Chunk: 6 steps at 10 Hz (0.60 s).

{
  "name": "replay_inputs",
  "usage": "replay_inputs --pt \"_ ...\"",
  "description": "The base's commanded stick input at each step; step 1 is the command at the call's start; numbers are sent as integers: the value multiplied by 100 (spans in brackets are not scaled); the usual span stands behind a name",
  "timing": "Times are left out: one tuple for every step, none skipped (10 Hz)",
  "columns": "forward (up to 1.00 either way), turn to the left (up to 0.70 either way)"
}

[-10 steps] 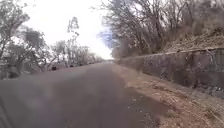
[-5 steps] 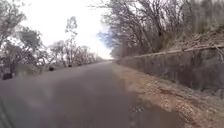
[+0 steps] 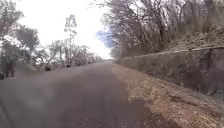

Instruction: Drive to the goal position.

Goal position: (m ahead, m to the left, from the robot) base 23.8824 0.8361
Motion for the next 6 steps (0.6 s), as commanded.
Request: replay_inputs --pt "70 2" --pt "70 2" --pt "70 0" --pt "70 0" --pt "70 1" --pt "70 3"
